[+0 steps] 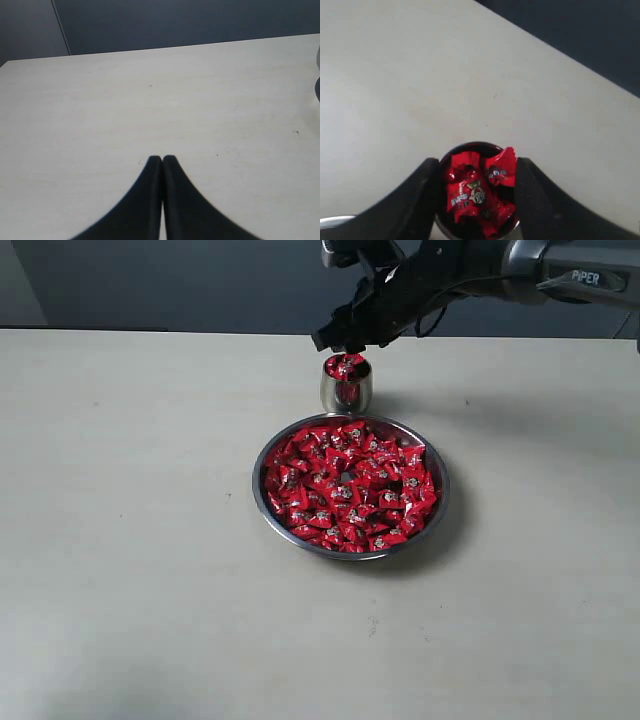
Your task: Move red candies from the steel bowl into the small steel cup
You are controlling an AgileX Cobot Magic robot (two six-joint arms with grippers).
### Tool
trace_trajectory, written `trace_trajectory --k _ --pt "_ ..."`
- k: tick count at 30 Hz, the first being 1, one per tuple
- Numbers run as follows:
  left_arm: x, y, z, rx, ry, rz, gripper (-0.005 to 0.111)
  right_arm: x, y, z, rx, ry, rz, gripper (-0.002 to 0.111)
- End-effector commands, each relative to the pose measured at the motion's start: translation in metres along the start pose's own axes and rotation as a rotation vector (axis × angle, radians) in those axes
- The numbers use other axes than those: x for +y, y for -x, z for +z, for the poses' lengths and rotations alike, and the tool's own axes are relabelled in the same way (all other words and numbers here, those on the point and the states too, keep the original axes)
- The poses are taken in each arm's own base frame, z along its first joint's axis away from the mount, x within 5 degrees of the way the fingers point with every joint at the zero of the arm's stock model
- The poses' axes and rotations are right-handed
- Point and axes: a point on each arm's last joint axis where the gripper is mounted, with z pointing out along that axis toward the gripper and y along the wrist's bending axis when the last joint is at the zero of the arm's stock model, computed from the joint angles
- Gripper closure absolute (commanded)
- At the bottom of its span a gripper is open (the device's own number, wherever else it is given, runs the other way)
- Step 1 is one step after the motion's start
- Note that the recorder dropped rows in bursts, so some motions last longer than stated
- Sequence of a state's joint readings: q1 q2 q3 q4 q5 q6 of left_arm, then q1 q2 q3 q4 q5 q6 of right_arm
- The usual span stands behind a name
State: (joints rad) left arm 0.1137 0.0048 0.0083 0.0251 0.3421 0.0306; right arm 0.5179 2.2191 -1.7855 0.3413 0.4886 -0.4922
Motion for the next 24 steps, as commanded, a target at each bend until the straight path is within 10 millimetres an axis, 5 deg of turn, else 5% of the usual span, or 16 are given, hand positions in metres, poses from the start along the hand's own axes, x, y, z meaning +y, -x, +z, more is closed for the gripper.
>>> trace_trajectory --k 1,14,17,20,24 --pt "0.0 0.003 -0.001 -0.018 -0.004 0.002 0.106 -0.002 0.011 -0.018 -0.024 -0.004 -0.008 0.062" --pt "0.0 0.003 -0.001 -0.018 -0.004 0.002 0.106 0.003 0.025 -0.073 0.069 -0.009 0.058 0.063" --pt "0.0 0.003 -0.001 -0.018 -0.004 0.002 0.106 0.002 0.023 -0.083 0.122 -0.036 0.086 0.074" --pt "0.0 0.003 -0.001 -0.018 -0.004 0.002 0.106 0.004 0.016 -0.099 0.2 -0.044 0.11 0.107" --pt "0.0 0.003 -0.001 -0.018 -0.004 0.002 0.106 0.011 0.0 -0.124 0.229 -0.042 0.115 0.109"
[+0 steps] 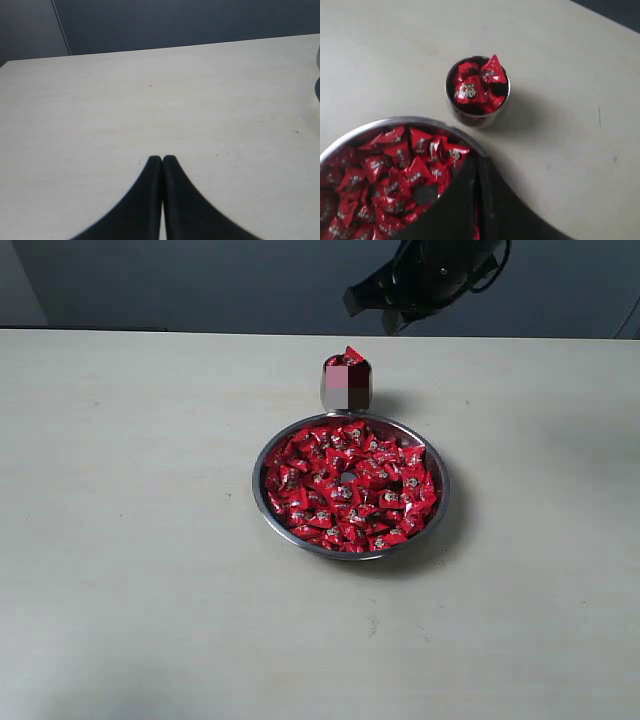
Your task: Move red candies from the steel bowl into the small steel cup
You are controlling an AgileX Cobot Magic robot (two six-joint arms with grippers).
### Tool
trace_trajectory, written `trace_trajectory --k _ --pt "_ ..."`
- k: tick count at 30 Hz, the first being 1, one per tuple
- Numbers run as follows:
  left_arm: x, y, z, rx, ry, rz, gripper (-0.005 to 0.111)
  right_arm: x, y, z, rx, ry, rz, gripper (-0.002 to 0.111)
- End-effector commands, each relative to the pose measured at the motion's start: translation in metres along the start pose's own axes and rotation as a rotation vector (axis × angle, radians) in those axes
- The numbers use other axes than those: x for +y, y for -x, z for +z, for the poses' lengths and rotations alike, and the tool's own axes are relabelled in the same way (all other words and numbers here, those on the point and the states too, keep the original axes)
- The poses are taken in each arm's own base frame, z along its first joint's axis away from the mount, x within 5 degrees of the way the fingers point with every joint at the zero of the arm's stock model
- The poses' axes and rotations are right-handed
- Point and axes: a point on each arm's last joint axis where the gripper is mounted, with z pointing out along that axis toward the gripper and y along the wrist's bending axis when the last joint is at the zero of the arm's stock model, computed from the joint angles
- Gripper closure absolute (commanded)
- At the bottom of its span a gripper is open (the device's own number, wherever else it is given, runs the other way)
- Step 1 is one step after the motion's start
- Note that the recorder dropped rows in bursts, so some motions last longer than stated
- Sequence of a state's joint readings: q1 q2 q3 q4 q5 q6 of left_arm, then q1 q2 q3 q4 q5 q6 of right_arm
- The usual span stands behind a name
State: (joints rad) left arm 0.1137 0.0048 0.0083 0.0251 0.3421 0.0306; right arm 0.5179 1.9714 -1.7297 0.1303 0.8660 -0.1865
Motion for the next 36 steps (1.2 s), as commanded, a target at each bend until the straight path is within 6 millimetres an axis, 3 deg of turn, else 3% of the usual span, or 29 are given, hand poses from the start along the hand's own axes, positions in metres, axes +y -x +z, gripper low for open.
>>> trace_trajectory --k 1,4,9,20,29,36 --pt "0.0 0.003 -0.001 -0.018 -0.004 0.002 0.106 0.001 -0.023 -0.029 0.019 -0.015 0.005 0.109" --pt "0.0 0.003 -0.001 -0.018 -0.004 0.002 0.106 0.006 -0.045 -0.051 0.021 -0.016 0.006 0.109" --pt "0.0 0.003 -0.001 -0.018 -0.004 0.002 0.106 0.017 -0.086 -0.114 -0.053 -0.026 0.0 0.109" --pt "0.0 0.003 -0.001 -0.018 -0.004 0.002 0.106 0.035 -0.158 -0.213 -0.258 -0.044 -0.01 0.109" --pt "0.0 0.003 -0.001 -0.018 -0.004 0.002 0.106 0.049 -0.228 -0.267 -0.462 -0.052 -0.022 0.109" --pt "0.0 0.003 -0.001 -0.018 -0.004 0.002 0.106 0.057 -0.278 -0.284 -0.657 -0.048 -0.023 0.109"
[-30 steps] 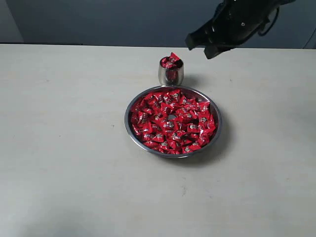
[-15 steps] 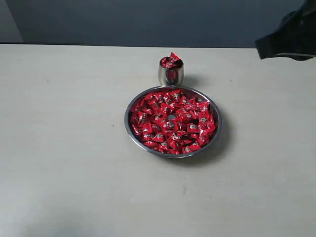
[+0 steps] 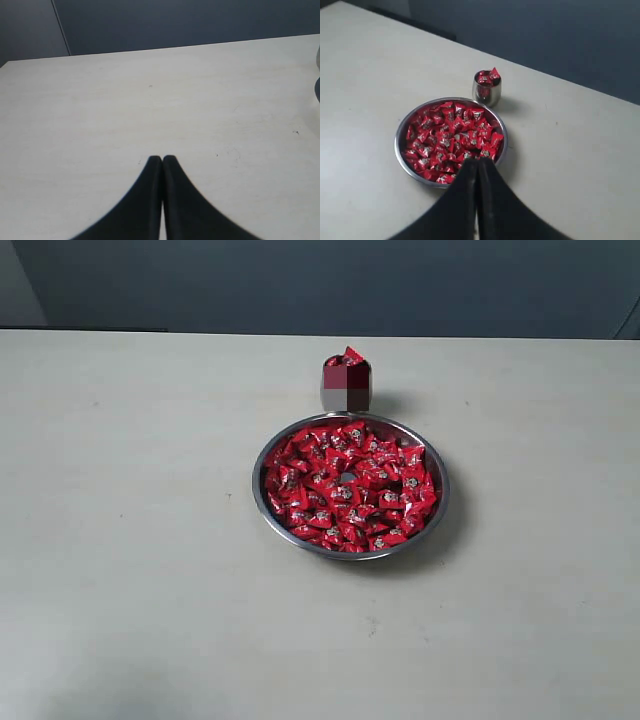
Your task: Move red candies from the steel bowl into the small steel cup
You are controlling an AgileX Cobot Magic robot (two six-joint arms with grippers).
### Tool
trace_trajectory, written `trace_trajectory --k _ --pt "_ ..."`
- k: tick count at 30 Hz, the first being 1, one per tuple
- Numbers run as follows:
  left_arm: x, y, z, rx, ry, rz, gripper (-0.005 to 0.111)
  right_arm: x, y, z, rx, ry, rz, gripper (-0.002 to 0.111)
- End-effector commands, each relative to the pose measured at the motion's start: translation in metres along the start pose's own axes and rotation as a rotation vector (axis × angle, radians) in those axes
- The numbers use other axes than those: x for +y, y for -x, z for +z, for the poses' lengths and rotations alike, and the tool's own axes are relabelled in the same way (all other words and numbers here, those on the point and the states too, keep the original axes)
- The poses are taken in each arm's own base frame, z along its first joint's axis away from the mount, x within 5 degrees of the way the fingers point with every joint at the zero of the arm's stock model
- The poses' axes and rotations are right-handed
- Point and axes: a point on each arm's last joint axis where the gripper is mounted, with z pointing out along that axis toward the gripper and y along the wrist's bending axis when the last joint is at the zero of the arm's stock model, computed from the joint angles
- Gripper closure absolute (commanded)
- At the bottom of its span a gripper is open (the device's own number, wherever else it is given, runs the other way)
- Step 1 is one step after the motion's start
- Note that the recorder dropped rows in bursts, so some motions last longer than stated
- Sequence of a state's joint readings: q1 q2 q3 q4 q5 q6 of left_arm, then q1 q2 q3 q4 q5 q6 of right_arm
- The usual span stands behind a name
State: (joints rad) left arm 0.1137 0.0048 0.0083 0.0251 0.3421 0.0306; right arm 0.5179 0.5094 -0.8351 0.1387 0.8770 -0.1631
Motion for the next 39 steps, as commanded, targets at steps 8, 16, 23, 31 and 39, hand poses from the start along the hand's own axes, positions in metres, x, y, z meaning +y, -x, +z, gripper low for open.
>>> trace_trajectory --k 8,16,23,31,39 --pt "0.0 0.003 -0.001 -0.018 -0.004 0.002 0.106 0.004 -0.043 -0.017 -0.277 -0.033 0.013 0.109" --pt "0.0 0.003 -0.001 -0.018 -0.004 0.002 0.106 0.01 -0.05 -0.014 -0.247 0.047 0.09 0.109" --pt "0.0 0.003 -0.001 -0.018 -0.004 0.002 0.106 0.011 -0.05 -0.014 -0.248 0.052 0.094 0.109" --pt "0.0 0.003 -0.001 -0.018 -0.004 0.002 0.106 0.01 -0.05 -0.014 -0.251 0.048 0.092 0.109" --pt "0.0 0.003 -0.001 -0.018 -0.004 0.002 0.106 0.003 -0.071 0.012 -0.291 -0.026 0.096 0.109"
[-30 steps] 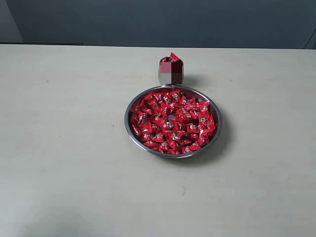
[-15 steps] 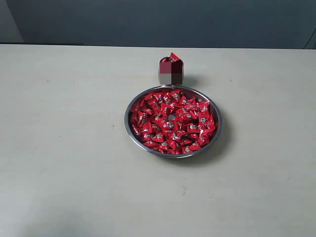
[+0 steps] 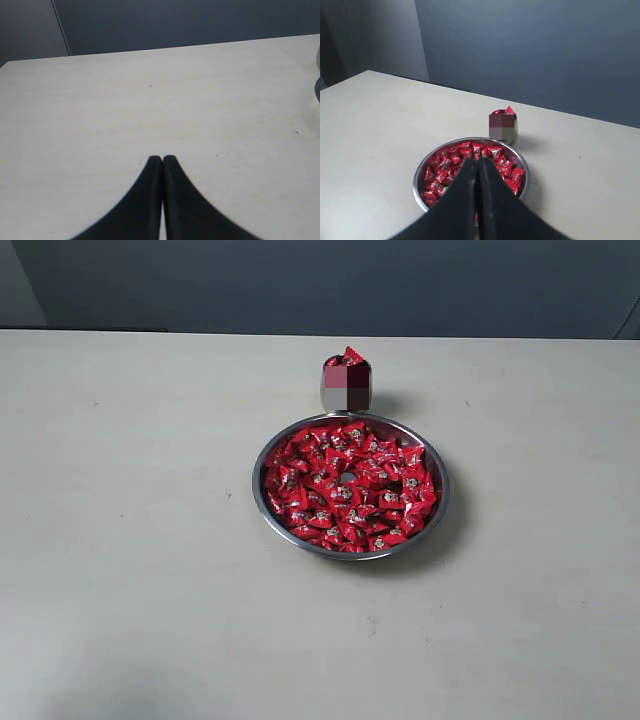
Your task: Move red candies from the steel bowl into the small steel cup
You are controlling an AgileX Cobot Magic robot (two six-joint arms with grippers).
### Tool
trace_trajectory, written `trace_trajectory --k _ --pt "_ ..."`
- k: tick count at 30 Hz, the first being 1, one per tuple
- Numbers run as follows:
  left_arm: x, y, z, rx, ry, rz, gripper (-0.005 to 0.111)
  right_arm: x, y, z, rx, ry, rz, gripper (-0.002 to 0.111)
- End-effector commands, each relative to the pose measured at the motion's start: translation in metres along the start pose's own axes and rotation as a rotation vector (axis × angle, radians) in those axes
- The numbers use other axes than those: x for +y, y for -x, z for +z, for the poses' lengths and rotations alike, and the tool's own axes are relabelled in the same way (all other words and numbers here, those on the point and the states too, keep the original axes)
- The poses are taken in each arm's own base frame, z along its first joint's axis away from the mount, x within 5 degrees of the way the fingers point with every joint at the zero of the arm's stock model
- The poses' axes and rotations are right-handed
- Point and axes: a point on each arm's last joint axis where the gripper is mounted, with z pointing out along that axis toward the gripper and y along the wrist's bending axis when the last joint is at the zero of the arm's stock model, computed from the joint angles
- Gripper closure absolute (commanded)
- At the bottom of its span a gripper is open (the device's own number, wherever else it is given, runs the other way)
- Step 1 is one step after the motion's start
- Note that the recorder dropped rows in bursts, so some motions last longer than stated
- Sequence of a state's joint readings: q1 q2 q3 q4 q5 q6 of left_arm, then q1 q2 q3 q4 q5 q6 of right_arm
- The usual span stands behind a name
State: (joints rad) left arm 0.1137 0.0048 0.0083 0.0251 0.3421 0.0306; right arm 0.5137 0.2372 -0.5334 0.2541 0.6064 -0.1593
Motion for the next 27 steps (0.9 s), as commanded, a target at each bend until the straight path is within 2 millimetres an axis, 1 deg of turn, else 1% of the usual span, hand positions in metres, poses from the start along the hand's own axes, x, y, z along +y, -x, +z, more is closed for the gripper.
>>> trace_trajectory --k 1,6,17,21,25,27 --pt "0.0 0.003 -0.001 -0.018 -0.004 0.002 0.106 -0.008 -0.019 0.011 -0.053 -0.07 -0.006 0.109" --pt "0.0 0.003 -0.001 -0.018 -0.004 0.002 0.106 -0.019 -0.045 0.019 -0.097 -0.186 -0.009 0.109" --pt "0.0 0.003 -0.001 -0.018 -0.004 0.002 0.106 -0.032 -0.092 0.023 -0.092 -0.379 0.029 0.109" --pt "0.0 0.003 -0.001 -0.018 -0.004 0.002 0.106 -0.037 -0.107 0.024 -0.123 -0.448 0.032 0.109" --pt "0.0 0.003 -0.001 -0.018 -0.004 0.002 0.106 -0.043 -0.123 0.026 -0.072 -0.514 0.003 0.109" --pt "0.0 0.003 -0.001 -0.018 -0.004 0.002 0.106 -0.044 -0.125 0.026 -0.067 -0.534 0.004 0.109"
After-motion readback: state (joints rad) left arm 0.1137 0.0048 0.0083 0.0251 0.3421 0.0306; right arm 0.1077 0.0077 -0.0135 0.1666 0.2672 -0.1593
